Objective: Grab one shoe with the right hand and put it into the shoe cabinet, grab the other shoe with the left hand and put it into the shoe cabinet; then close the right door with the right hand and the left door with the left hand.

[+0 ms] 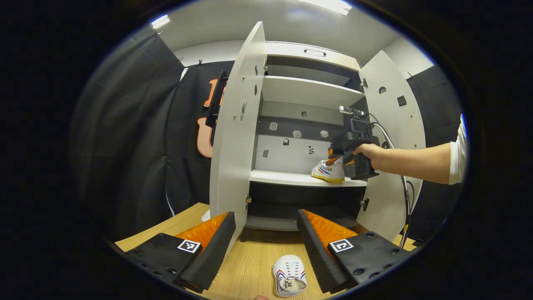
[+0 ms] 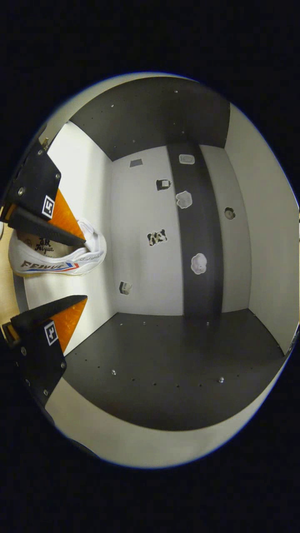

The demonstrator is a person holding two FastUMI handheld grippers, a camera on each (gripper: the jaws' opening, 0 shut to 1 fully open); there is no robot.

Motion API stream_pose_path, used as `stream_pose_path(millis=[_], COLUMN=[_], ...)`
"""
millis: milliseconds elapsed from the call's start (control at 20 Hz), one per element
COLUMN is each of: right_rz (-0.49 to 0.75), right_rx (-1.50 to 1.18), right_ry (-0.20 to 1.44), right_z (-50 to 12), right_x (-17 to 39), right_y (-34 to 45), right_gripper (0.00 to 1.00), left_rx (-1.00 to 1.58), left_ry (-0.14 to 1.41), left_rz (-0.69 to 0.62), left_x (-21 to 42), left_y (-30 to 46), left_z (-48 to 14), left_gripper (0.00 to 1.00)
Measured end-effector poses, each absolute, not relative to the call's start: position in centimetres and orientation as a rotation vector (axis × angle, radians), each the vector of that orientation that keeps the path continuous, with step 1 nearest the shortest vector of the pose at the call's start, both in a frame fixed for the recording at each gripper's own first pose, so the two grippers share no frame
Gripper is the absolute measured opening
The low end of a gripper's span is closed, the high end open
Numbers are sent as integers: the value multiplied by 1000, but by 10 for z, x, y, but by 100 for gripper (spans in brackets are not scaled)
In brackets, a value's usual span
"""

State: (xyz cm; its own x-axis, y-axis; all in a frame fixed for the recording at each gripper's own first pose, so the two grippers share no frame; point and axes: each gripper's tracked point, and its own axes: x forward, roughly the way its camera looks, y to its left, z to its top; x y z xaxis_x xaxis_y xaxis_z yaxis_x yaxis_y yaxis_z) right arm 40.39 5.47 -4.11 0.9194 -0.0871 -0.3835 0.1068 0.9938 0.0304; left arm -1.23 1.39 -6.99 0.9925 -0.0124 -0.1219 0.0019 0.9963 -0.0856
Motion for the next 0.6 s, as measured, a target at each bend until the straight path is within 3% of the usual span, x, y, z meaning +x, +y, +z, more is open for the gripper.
stream_pose_path(millis=[300,600], right_rz=[60,127], right_rx=[76,102], right_ry=[206,152], right_z=[44,28], right_x=[311,196], right_y=[78,72], right_gripper=[84,89], left_rx=[-88,-95], left_ry=[116,137], left_rz=[-48,-62], left_x=[-10,-15], left_y=[3,-3], left_z=[-68,-72], left_gripper=[96,99])
